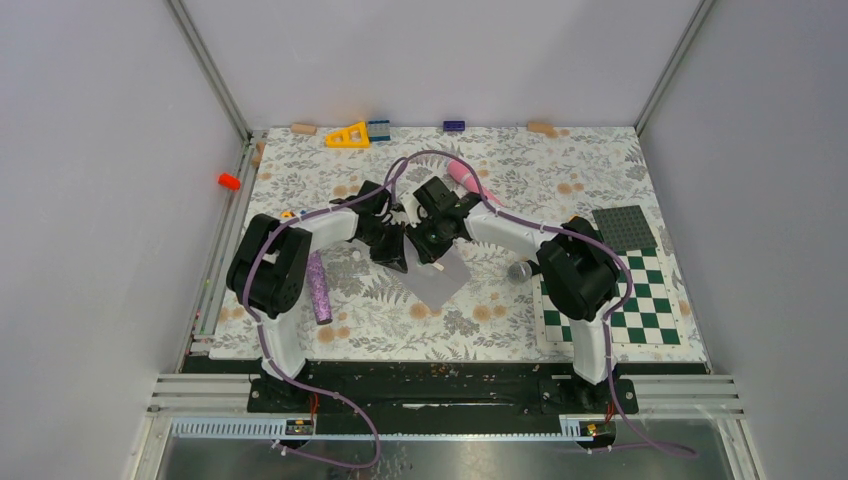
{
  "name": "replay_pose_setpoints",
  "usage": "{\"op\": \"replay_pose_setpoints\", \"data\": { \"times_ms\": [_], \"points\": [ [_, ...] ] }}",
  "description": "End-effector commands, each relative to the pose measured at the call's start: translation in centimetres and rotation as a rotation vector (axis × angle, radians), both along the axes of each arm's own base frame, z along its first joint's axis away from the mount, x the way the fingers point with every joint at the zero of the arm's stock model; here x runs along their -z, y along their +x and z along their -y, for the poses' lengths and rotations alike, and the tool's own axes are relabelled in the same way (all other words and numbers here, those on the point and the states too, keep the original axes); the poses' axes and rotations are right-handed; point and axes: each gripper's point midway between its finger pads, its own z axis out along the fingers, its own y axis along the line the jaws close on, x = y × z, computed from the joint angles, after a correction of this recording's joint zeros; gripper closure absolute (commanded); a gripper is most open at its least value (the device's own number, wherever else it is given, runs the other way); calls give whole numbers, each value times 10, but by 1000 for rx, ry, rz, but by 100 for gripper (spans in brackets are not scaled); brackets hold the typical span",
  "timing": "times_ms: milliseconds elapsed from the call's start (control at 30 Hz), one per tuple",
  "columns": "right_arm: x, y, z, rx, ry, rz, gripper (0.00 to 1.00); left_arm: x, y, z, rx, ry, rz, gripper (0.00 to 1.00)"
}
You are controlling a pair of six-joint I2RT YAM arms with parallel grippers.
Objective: Place the letter into the envelope and seal it
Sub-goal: Paint the envelope at the center of the board.
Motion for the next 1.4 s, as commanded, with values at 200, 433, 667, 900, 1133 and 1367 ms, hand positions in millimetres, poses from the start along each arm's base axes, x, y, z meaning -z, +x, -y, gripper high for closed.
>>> {"op": "replay_pose_setpoints", "data": {
  "times_ms": [200, 433, 667, 900, 1133, 1367],
  "points": [
    [7, 20, -11, 59, -23, 25, 100, 23, 4, -1, 37, 93, 46, 100],
    [5, 30, -18, 79, -14, 40, 100, 23, 4, 0, 45, 97, 53, 100],
    [6, 28, -29, 85, 11, 7, 100, 24, 3, 2, 52, 101, 56, 100],
    [6, 19, -23, 90, 3, -16, 100, 23, 4, 1, 42, 96, 61, 100],
    [-2, -4, 4, 43, -44, -20, 100, 27, 7, -5, 22, 121, 60, 100],
    [-2, -20, 16, 9, -65, -45, 100, 27, 8, -7, 13, 136, 66, 100]
  ]
}}
